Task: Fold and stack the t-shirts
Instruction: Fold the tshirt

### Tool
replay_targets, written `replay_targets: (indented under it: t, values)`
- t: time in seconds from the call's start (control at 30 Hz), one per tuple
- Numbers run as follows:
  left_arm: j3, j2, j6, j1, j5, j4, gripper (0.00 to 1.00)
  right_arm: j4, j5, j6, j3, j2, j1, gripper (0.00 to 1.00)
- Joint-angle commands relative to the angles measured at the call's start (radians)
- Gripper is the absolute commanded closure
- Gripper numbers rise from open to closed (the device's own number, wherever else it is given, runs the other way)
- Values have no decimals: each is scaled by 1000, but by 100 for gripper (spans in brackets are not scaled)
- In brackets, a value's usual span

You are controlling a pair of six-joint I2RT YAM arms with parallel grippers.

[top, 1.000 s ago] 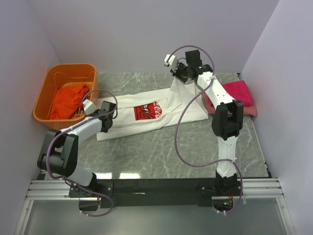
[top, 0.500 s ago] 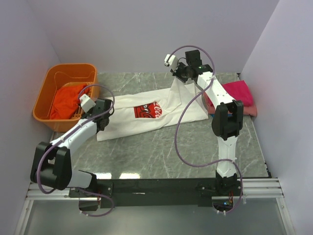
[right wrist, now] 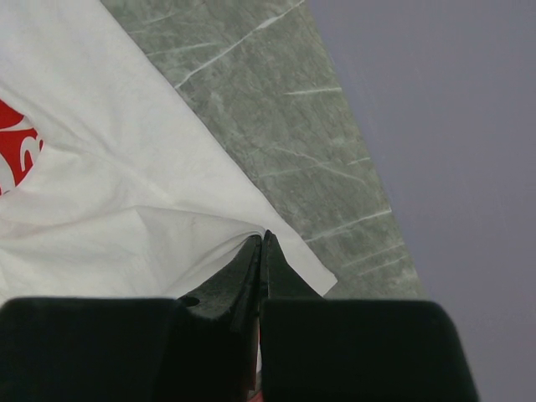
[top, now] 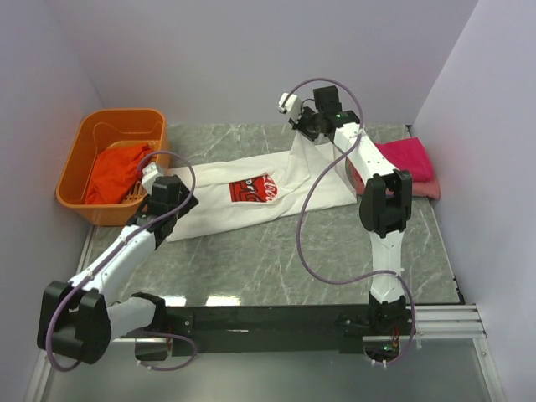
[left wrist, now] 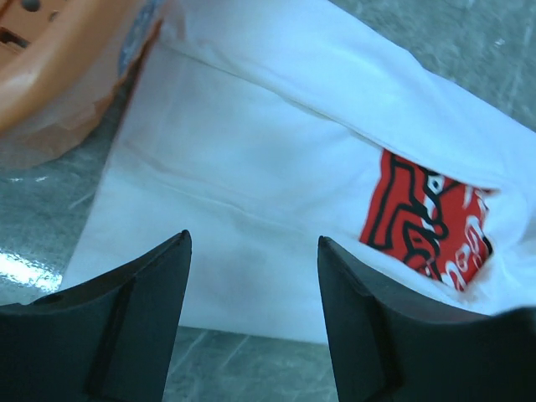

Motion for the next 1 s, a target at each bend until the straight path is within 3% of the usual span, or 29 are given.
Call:
replay_targets:
  t: [0.0,0.13,0.2,0.27,0.33,0.4,0.57,0.63,0.67,0.83,0.97]
  values:
    - [-21,-85,67,1,110,65,33,50,12,16,52,20,19,100]
    - [-33,-185,84,1,115,35,32,58,28,15,51,37,25,99]
    - [-33,-214,93,1,108,16,31,72,37,16,46,48,27,91]
    - [-27,-254,105,1,104,-12,31,89,61,29,43,65,30,65]
    - [-21,-278,115,1,106,-32,30,133,116,47,45,77,33,51]
    - [8,-320,153,3,130,-58,29,196,232,184,89,111,36,39]
    - [117,-407,275,3,149,-146,22,124,238,291,221,130,24,37]
    - [164,-461,309,3,144,-200,15,62,168,315,160,82,11,37]
    - [210,-479,351,3,150,-216,13,-25,44,325,125,39,-8,37]
    - [258,-585,474,3,183,-295,12,-303,-290,410,33,-3,-68,44]
    - [169,-644,506,3,183,-300,12,-235,-313,597,-177,-36,-91,46]
